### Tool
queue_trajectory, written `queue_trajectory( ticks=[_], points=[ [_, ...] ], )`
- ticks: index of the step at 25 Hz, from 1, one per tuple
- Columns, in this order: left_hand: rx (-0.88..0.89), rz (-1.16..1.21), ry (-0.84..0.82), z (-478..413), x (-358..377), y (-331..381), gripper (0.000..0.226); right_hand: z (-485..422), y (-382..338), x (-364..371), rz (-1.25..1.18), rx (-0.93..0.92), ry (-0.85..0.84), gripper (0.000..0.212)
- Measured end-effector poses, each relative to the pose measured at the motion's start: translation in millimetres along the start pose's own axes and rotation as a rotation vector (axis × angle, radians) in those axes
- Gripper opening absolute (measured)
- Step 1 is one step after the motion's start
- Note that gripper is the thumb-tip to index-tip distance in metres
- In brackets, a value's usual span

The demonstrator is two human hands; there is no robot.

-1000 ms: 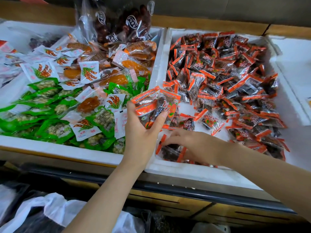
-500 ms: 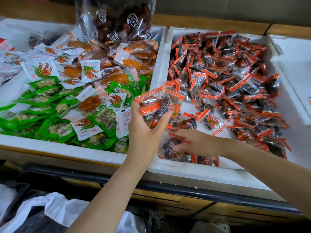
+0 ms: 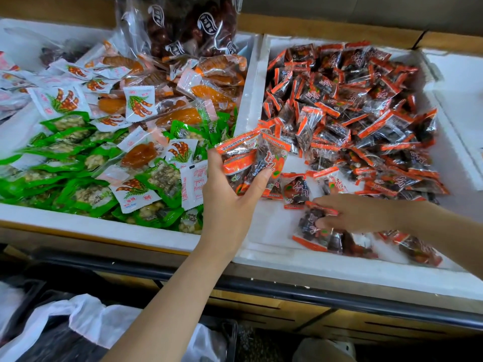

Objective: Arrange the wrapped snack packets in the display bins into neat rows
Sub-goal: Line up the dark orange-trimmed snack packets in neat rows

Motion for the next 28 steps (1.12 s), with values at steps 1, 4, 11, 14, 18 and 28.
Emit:
queue_trajectory(
  ticks=[1, 4, 11, 14, 18, 28],
  points=[
    [0.001, 0.0, -0.001, -0.3, -0.2, -0.8, 0.034, 4.5, 1.4, -3.7, 0.05, 0.002, 0.039, 0.029],
    [0.005, -0.003, -0.014, -1.0, 0.1, -0.9, 0.034, 2.1, -21.4, -10.4, -0.061, -0.086, 0.252, 0.031],
    [0.009, -0.017, 0.014, 0.5, -0.1, -0.4, 0.036, -37.8, -67.8, 7.2, 0.096, -0.134, 0.247, 0.038],
    [0.015, -0.033, 0.022, 0.7, 0.3, 1.0, 0.037, -28.9, -66.9, -2.1, 0.162, -0.108, 0.466, 0.042],
    [0.021, -0.033, 0.029, 0.3, 0.3, -0.3, 0.037, -39.7, -56.5, -12.3, -0.009, -0.05, 0.577, 0.038],
    [0.034, -0.07, 0.033, 1.6, 2.1, 3.0, 0.036, -41.8, -50.6, -4.6, 0.075, -0.135, 0.412, 0.048]
  ],
)
Point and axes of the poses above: each hand's wrist, its own z-axis away from the middle knuckle, its own x-axis out of the palm, y = z × x, the point moved 3 cm from there along -z, towards the middle knuckle
